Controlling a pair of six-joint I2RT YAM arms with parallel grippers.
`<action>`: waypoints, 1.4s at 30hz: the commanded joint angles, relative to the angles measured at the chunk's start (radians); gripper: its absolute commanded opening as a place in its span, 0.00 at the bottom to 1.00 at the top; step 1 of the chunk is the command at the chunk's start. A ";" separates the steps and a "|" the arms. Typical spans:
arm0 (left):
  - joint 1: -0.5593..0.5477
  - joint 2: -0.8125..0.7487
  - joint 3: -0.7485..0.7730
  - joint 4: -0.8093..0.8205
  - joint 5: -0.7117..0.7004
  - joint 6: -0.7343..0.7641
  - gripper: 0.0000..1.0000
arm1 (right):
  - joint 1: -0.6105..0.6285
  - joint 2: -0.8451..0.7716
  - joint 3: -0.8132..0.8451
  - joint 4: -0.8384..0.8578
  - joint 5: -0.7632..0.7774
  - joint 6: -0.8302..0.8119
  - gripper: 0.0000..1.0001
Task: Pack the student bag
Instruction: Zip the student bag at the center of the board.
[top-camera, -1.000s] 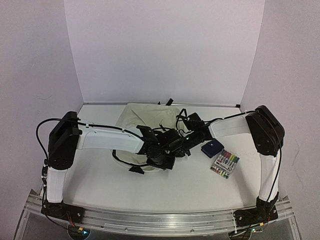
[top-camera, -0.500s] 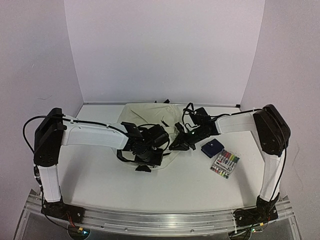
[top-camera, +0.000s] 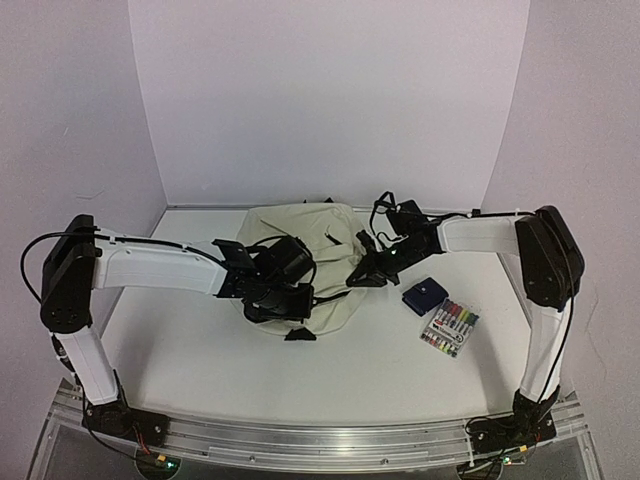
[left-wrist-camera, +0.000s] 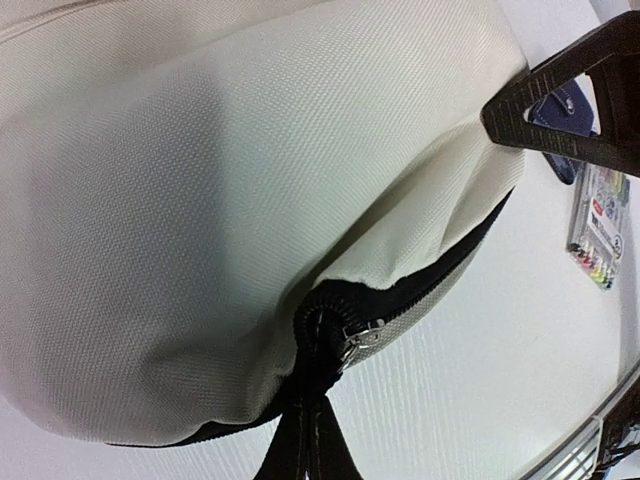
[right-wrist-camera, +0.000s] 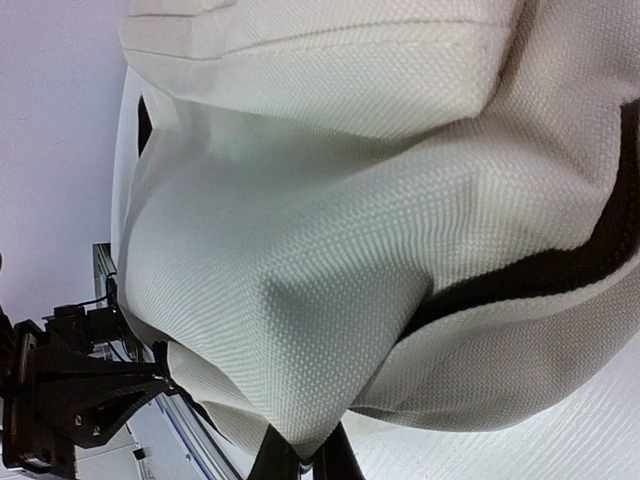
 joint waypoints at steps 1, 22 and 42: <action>0.016 -0.051 -0.051 -0.144 0.046 0.027 0.00 | -0.115 -0.046 0.063 -0.005 0.193 -0.039 0.00; -0.002 0.177 0.192 0.219 0.321 0.170 0.00 | -0.007 -0.112 -0.236 0.100 -0.204 0.113 0.67; 0.014 0.000 -0.087 0.032 0.176 -0.034 0.00 | -0.070 -0.051 -0.172 0.141 -0.068 0.197 0.00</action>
